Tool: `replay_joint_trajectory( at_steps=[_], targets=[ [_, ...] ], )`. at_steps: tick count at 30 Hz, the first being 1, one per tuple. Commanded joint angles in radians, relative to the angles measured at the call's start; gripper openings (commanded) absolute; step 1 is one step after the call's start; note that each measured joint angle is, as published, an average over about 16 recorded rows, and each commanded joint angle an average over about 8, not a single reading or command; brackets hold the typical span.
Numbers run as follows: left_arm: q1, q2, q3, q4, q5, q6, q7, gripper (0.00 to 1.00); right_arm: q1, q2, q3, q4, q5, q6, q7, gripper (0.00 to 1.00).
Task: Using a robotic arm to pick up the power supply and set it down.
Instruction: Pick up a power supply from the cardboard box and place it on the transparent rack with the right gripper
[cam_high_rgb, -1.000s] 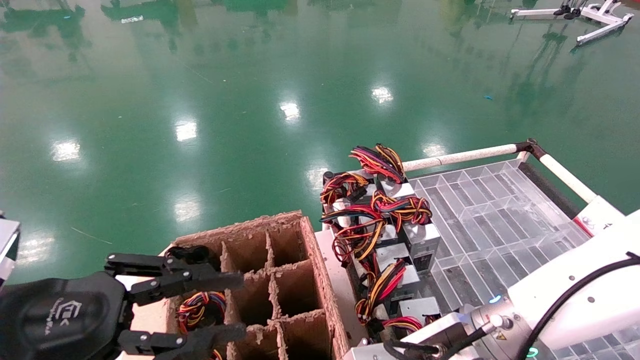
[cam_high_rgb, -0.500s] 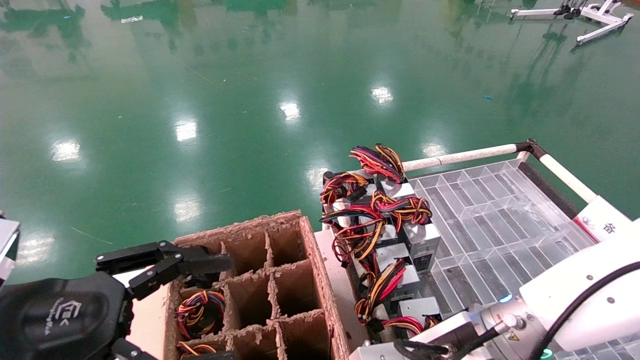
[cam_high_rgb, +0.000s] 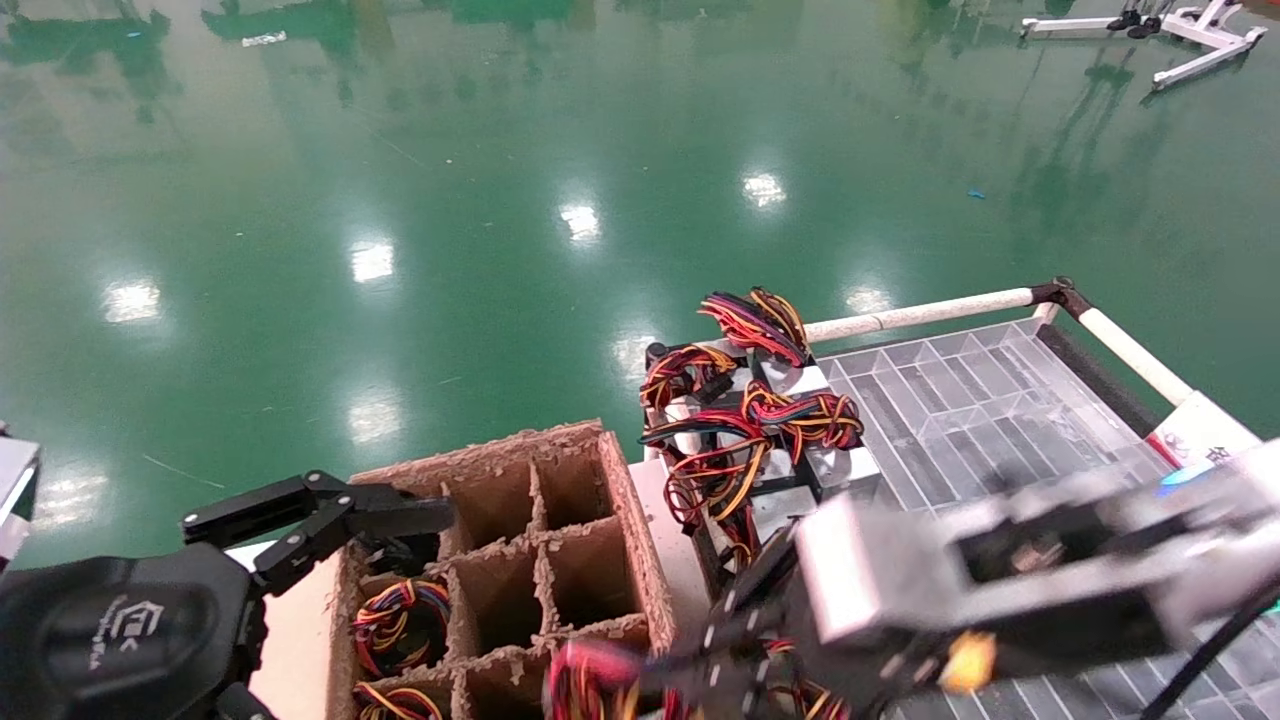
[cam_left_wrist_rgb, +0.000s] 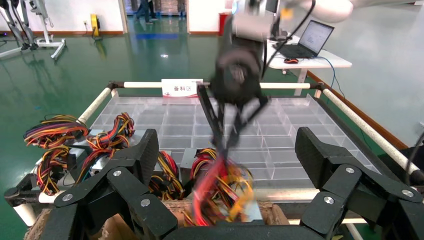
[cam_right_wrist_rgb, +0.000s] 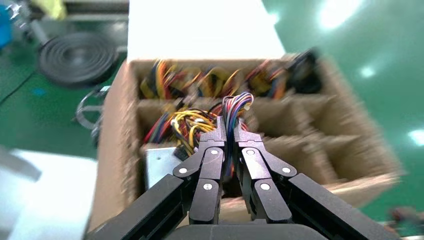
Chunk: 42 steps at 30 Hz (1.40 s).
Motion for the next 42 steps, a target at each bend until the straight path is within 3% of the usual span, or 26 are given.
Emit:
replay_joint_trajectory(
  at_steps=[1, 12, 27, 34, 42],
  targets=[
    [0.0, 0.0, 0.0, 0.0, 0.0, 0.0, 0.0, 1.0, 0.017, 0.02, 0.025, -0.007, 0.039, 0.0, -0.005, 0.0],
    [0.0, 0.0, 0.0, 0.0, 0.0, 0.0, 0.0, 1.0, 0.182, 0.094, 0.056, -0.066, 0.126, -0.022, -0.033, 0.0],
    [0.0, 0.0, 0.0, 0.0, 0.0, 0.0, 0.0, 1.0, 0.474, 0.172, -0.112, -0.277, -0.015, -0.032, -0.163, 0.0],
    [0.0, 0.0, 0.0, 0.0, 0.0, 0.0, 0.0, 1.0, 0.527, 0.167, -0.228, -0.389, -0.073, -0.032, -0.25, 0.0],
    [0.0, 0.0, 0.0, 0.0, 0.0, 0.0, 0.0, 1.0, 0.518, 0.152, -0.333, -0.493, -0.045, -0.032, -0.335, 0.0]
  ],
)
